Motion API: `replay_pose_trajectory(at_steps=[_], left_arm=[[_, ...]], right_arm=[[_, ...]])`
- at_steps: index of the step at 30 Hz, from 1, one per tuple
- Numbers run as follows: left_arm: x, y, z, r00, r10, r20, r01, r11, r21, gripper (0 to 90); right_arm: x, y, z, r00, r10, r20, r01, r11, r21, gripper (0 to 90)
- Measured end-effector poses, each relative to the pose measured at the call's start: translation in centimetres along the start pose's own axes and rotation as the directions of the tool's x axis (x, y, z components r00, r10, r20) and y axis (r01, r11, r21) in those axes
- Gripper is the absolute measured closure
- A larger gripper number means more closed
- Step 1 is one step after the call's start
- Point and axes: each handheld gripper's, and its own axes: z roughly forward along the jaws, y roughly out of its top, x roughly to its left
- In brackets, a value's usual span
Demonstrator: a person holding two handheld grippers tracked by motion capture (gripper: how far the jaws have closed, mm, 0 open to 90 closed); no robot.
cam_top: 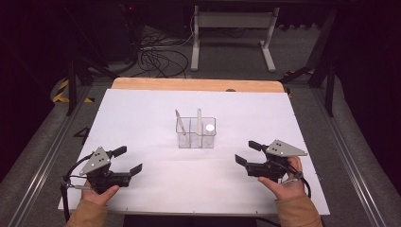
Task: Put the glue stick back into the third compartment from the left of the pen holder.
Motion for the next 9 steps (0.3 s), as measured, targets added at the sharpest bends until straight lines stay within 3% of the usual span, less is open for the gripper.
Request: replay_pose_trajectory(at_steps=[7, 9], left_arm=[[0.11, 0.04, -0.15, 0.9996, -0.027, -0.006, 0.027, 0.9996, 0.000, 7.2], [0.21, 0.05, -0.24, 0.9998, -0.015, -0.011, 0.015, 0.9999, 0.000, 6.7]], right_arm=[[0.02, -0.04, 0.02, 1.0000, -0.001, 0.001, 0.001, 1.000, 0.004, 23.8], [-0.01, -0.05, 0.02, 1.0000, 0.001, 0.001, -0.001, 1.000, 0.005, 23.8]])
